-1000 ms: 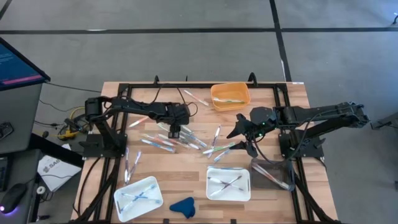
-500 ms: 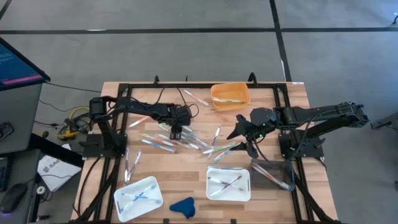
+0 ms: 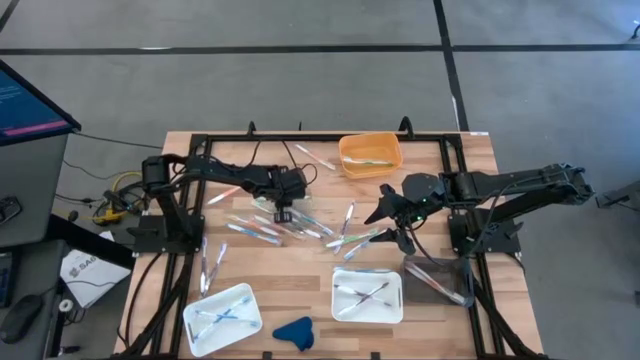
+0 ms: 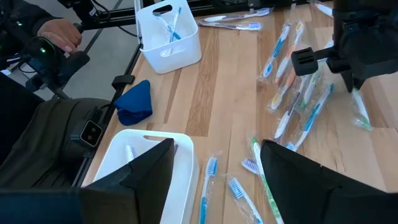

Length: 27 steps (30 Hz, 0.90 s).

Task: Pick & Place Toothbrushes
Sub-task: Put the green toothbrush into the yellow bin

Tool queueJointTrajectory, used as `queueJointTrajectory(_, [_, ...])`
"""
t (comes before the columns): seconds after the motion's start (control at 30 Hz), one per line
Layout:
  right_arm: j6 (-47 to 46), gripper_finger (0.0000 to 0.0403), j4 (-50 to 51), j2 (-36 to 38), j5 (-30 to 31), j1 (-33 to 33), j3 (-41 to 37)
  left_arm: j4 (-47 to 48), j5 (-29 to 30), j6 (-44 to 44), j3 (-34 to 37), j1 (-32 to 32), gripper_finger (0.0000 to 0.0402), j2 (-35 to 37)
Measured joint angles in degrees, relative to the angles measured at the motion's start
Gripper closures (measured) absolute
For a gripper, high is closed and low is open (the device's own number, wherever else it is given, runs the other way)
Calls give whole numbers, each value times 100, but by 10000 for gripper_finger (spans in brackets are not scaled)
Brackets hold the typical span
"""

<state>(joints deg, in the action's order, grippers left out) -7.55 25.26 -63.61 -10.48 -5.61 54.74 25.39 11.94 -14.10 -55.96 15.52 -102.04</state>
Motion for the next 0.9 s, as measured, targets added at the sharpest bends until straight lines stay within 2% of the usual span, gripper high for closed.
queueJointTrajectory(0.1, [2,168,1,0,0,0,0,-23,182,2,0,-14,387,8])
queueJointTrajectory(0.57, [4,168,84,-2,0,0,0,-361,202,260,-17,-16,393,208])
queueJointTrajectory(0.9, [4,168,-121,-5,1,22,0,-1029,121,539,-16,-108,395,1040])
